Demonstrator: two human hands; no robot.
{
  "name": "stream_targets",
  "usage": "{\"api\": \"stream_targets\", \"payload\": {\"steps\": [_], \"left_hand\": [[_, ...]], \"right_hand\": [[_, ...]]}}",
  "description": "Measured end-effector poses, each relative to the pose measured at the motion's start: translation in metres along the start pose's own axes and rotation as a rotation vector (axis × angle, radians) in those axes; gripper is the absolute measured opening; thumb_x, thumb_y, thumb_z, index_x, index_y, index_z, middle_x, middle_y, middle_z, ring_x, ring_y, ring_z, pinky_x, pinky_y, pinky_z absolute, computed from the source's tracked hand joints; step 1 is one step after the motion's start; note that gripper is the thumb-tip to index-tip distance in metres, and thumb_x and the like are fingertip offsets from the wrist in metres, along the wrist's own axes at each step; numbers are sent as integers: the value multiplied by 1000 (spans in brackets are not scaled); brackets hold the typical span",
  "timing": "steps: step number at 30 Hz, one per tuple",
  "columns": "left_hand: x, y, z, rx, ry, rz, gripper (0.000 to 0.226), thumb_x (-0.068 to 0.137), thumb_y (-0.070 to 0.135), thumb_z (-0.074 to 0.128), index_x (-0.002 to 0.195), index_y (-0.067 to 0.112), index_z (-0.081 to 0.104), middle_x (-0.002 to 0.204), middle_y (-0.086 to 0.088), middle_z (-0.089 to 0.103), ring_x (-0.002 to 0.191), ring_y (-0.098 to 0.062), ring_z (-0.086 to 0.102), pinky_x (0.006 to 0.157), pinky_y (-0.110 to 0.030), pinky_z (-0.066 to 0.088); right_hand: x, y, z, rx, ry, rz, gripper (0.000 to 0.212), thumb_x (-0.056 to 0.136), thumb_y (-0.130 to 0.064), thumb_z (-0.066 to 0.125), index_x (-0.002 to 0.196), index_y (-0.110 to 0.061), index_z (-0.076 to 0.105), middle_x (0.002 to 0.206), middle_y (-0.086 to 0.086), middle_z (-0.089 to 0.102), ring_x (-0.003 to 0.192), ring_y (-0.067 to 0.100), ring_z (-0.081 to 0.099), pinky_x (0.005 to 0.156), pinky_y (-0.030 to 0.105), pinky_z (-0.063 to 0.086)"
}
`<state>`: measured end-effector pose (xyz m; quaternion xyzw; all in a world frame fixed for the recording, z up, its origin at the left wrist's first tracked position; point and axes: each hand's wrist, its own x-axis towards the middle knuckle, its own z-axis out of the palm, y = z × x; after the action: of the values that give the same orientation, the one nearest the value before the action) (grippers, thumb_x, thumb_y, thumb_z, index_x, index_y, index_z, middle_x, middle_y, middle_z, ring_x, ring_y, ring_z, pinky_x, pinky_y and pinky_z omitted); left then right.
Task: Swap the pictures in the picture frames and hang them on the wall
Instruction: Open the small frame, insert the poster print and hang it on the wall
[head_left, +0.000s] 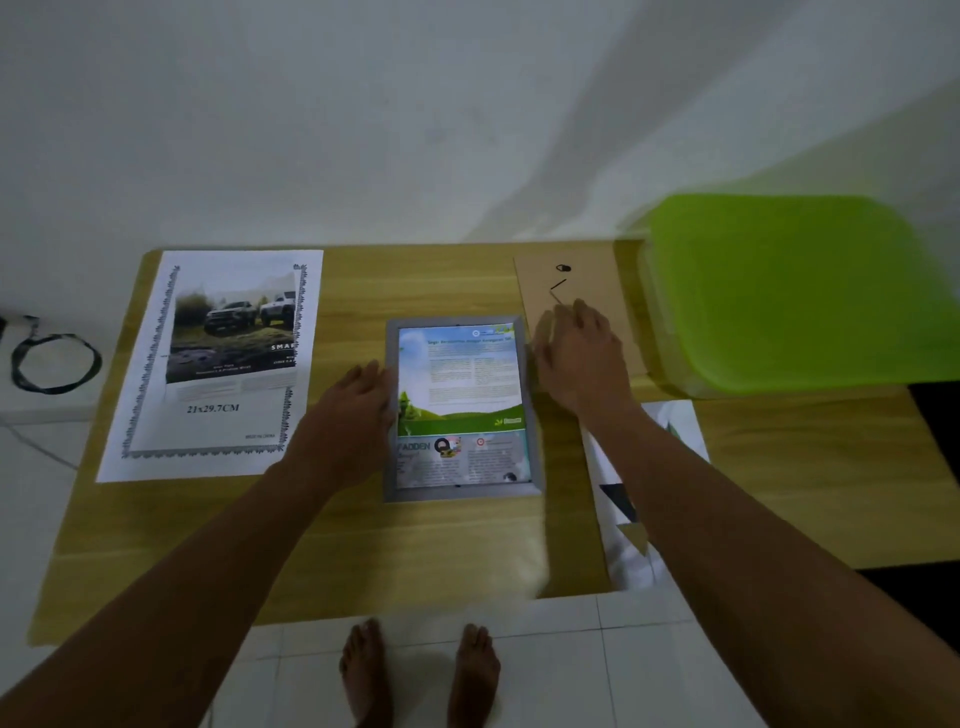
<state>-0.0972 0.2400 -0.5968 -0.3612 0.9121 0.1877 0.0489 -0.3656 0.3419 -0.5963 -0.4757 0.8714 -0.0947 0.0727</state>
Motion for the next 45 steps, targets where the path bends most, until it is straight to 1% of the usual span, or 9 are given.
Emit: {"api": "stream_targets", "payload": {"steps": [5, 9, 13, 17, 21, 29, 36, 38, 45], "left_hand": [[4, 1, -2, 2, -30, -18, 56, 94, 13, 53, 145, 1, 33, 149, -17, 36, 141, -31, 28, 104, -49, 43], [7, 2, -4, 27, -80, -46, 57, 97, 18, 49, 148, 5, 28, 154, -12, 29, 145, -28, 22, 104, -47, 42], [8, 6, -10, 46, -118, -61, 58, 97, 18, 50, 149, 5, 28, 156, -11, 28, 145, -27, 22, 103, -45, 41], [8, 5, -15, 112, -58, 14, 59, 86, 15, 67, 138, -1, 45, 144, -15, 46, 135, -29, 42, 85, -43, 55], [9, 3, -12, 112, -145, -43, 58, 97, 21, 49, 149, 7, 28, 156, -9, 26, 145, -24, 20, 98, -45, 46], [10, 1, -10, 134, -173, -42, 62, 97, 24, 48, 151, 10, 21, 159, -8, 20, 148, -26, 13, 105, -47, 42], [12, -4, -15, 122, -170, -26, 64, 94, 30, 50, 150, 13, 24, 156, -10, 28, 143, -30, 27, 109, -47, 37], [10, -3, -20, 84, -172, -39, 67, 92, 31, 57, 150, 15, 26, 157, -8, 28, 143, -27, 27, 110, -46, 36], [7, -5, -23, 60, -147, -33, 71, 90, 33, 63, 150, 16, 29, 157, -9, 28, 143, -29, 26, 111, -47, 34]], "right_hand": [[37, 18, -5, -53, -110, 217, 57, 99, -30, 45, 145, 2, 31, 139, 21, 44, 127, 38, 43, 100, 50, 45], [56, 23, -8, -28, -128, 276, 35, 97, -29, 55, 122, -5, 58, 132, 14, 47, 118, 33, 50, 93, 43, 50], [59, 27, -15, -22, -118, 227, 35, 95, -30, 57, 120, -5, 58, 124, 15, 53, 112, 33, 54, 90, 42, 50], [58, 25, -21, 19, -53, 205, 45, 92, -35, 63, 116, 0, 51, 113, 18, 62, 102, 34, 61, 77, 39, 51], [57, 19, -33, 32, -26, 220, 45, 91, -33, 65, 117, 0, 48, 110, 19, 64, 100, 35, 63, 67, 35, 44], [48, -12, -81, -47, 76, 104, 43, 92, -40, 61, 115, -6, 49, 106, 14, 66, 97, 34, 64, 63, 33, 34], [-2, -56, -71, 33, -140, 59, 45, 88, -52, 63, 106, -13, 52, 105, 10, 62, 97, 30, 60, 66, 32, 36], [-18, -67, -60, 59, -194, 60, 42, 88, -53, 62, 102, -15, 49, 101, 7, 60, 89, 26, 56, 67, 32, 36], [-53, -86, -27, 69, -228, 38, 45, 89, -52, 59, 108, -11, 52, 107, 10, 63, 95, 30, 60, 67, 32, 37]]}}
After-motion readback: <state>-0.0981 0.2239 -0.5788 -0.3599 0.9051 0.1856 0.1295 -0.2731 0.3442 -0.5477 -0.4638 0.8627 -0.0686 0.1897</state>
